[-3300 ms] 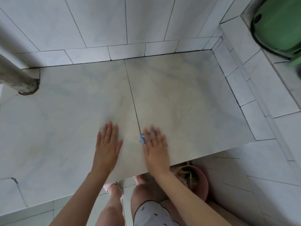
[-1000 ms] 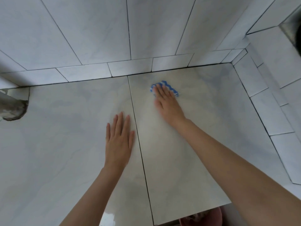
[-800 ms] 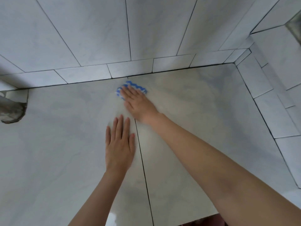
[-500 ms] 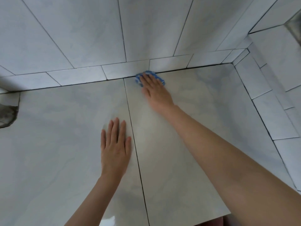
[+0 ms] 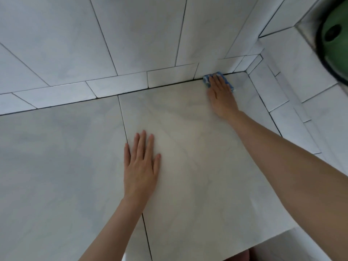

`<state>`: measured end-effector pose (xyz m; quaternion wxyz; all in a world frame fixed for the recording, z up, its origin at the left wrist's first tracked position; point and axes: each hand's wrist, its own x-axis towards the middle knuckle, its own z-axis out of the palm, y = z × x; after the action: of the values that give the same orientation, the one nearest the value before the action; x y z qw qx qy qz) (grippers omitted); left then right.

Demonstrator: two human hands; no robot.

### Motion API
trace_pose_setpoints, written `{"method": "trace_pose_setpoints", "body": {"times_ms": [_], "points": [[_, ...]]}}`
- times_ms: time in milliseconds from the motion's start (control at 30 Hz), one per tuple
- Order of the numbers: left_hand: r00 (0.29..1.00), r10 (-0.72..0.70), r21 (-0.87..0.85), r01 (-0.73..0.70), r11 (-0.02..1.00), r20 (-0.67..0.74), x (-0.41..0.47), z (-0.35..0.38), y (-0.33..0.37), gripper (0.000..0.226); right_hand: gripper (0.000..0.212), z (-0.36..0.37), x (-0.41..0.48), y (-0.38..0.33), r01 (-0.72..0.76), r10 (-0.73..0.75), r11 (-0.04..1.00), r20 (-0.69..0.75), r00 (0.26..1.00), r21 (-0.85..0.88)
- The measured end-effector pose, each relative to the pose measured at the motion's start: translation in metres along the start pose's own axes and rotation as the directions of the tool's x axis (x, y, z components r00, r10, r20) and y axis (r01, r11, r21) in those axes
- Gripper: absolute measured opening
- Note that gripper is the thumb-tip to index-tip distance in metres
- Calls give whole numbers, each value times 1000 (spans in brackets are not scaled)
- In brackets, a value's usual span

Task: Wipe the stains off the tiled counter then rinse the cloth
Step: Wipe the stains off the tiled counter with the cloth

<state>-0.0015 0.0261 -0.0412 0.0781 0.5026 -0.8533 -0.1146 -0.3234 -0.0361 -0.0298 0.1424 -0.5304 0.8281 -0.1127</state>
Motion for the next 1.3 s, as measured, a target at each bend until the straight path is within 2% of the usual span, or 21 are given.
{"method": "trace_pose_setpoints", "body": {"times_ms": [167,267,333,567,633,700,833,933,1033,1100,1167,1233,1300], "points": [[1000,-11,7,11,1000,-11,-1,-1,1,56,49,-17,8,26,-70,69,997,-7,998,-37],[1000,-18,-5,18,1000,-8,-1,-1,2,55,50,-26,10,49,-168,166,985,-55,985,-43],[1000,-23,-1,23,1000,-5,-1,-1,2,56,51,-33,8,61,-208,206,977,-31,978,-56],[1000,-20,3,20,1000,7,-1,0,0,56,51,-23,-29,56,-224,212,968,-112,971,-115],[1000,-22,13,22,1000,10,-1,1,1,56,51,-17,-47,47,-238,232,969,-100,968,-58],[1000,-14,26,14,1000,17,-1,3,0,57,51,-5,-70,31,-181,180,983,-71,981,-12],[1000,-3,-1,3,1000,23,-3,5,-1,58,60,30,-131,-31,93,-93,996,-16,996,-16],[1000,-7,-38,8,999,24,-15,3,1,59,52,52,-178,-69,320,-321,947,-22,947,-40],[1000,7,-60,-5,998,28,-41,-1,4,59,49,49,-202,-61,404,-402,912,37,915,-71],[999,19,-73,-16,997,44,-58,-3,4,59,51,38,-194,-29,327,-327,942,14,945,-69],[997,26,-79,-21,997,66,-71,-4,4,59,53,22,-181,19,96,-98,993,-38,994,-70],[996,32,-77,-26,997,81,-79,-6,3,59,61,1,-178,69,-124,117,988,-75,990,-88],[994,35,-83,-27,996,99,-86,-7,3,60,67,-15,-185,100,-213,205,971,-80,976,-109]]}}
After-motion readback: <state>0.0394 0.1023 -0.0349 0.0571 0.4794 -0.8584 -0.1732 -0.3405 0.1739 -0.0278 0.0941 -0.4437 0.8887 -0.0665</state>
